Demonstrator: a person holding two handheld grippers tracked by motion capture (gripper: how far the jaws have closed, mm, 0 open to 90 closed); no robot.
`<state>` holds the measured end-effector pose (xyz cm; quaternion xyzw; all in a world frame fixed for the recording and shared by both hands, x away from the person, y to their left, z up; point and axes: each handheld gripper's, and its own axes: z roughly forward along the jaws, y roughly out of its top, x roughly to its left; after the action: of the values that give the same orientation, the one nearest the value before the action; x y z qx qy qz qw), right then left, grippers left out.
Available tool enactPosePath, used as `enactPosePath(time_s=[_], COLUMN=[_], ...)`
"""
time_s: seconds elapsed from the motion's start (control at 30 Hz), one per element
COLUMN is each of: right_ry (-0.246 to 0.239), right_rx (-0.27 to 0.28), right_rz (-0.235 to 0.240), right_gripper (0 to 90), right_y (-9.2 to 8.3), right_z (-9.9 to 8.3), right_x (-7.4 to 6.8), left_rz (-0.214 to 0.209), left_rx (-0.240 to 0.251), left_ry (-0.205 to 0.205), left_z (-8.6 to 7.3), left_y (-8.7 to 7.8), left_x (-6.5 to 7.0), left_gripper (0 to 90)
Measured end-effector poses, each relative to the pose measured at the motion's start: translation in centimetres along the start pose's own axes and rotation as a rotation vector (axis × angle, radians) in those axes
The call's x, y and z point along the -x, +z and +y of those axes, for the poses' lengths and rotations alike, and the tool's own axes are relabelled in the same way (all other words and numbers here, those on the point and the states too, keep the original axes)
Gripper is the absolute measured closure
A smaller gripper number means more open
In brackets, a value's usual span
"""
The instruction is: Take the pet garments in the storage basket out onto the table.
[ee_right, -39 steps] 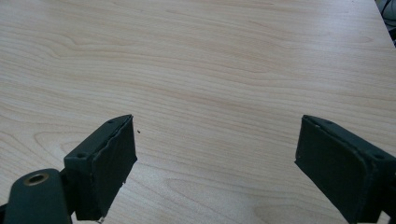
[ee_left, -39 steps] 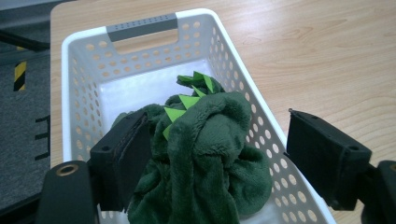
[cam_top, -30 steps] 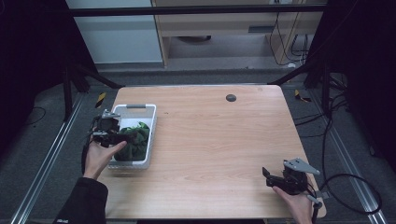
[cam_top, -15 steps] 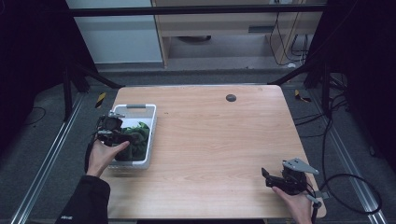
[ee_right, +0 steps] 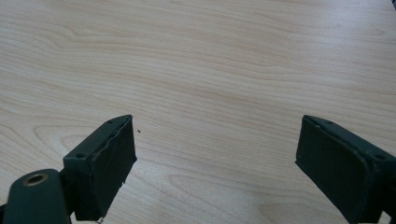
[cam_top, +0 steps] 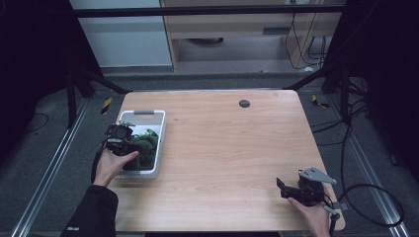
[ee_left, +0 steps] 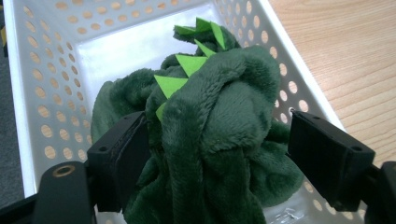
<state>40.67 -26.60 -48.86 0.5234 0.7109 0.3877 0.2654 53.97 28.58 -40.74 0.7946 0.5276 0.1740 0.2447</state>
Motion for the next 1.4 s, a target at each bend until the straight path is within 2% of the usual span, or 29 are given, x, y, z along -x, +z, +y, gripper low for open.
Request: enactPosePath(time_s=[0.33, 0.5, 0.57, 0.6, 0.7, 0.9, 1.0, 1.03, 1.23, 1.4], right_ry=[-0.003, -0.002, -0.003, -0.003, -0.003, -0.004, -0.005, -0.004, -0.004, -0.003], right_rx=[-0.009, -0.012, -0.011, -0.011, -0.011, -0.013, -0.013, -0.013, -0.014, -0.015], right_rz=[0.007, 0.008, 0.007, 0.007, 0.007, 0.008, 0.008, 0.008, 0.007, 0.007], right_gripper=[11.6, 11.5, 11.5, 11.5, 11.5, 11.4, 11.5, 11.5, 11.5, 11.5], right_y=[0.1, 0.2, 0.2, 0.2, 0.2, 0.2, 0.2, 0.2, 0.1, 0.1], right_z=[0.0, 0.0, 0.0, 0.0, 0.0, 0.0, 0.0, 0.0, 0.0, 0.0], right_x=[-0.1, -0.1, -0.1, -0.1, -0.1, -0.1, 0.0, -0.1, 0.0, 0.0], left_rz=[-0.004, 0.006, 0.023, 0.025, 0.018, -0.016, -0.019, -0.013, -0.028, -0.029], left_rx=[-0.052, -0.067, -0.073, -0.075, -0.076, -0.109, -0.118, -0.124, -0.133, -0.119], left_ry=[-0.004, 0.009, 0.014, 0.012, 0.013, 0.006, 0.014, 0.019, 0.023, 0.023], left_z=[-0.4, -0.6, -0.6, -0.6, -0.7, -0.9, -0.9, -0.9, -1.0, -1.0], left_y=[1.4, 1.7, 1.7, 1.8, 1.9, 2.4, 2.3, 2.3, 1.9, 1.2], left_x=[-0.2, -0.1, -0.1, 0.0, 0.1, -0.1, -0.2, -0.2, -0.4, -0.5], left_gripper=[23.2, 28.6, 36.4, 36.4, 47.7, 57.8, 65.7, 70.8, 78.9, 80.4])
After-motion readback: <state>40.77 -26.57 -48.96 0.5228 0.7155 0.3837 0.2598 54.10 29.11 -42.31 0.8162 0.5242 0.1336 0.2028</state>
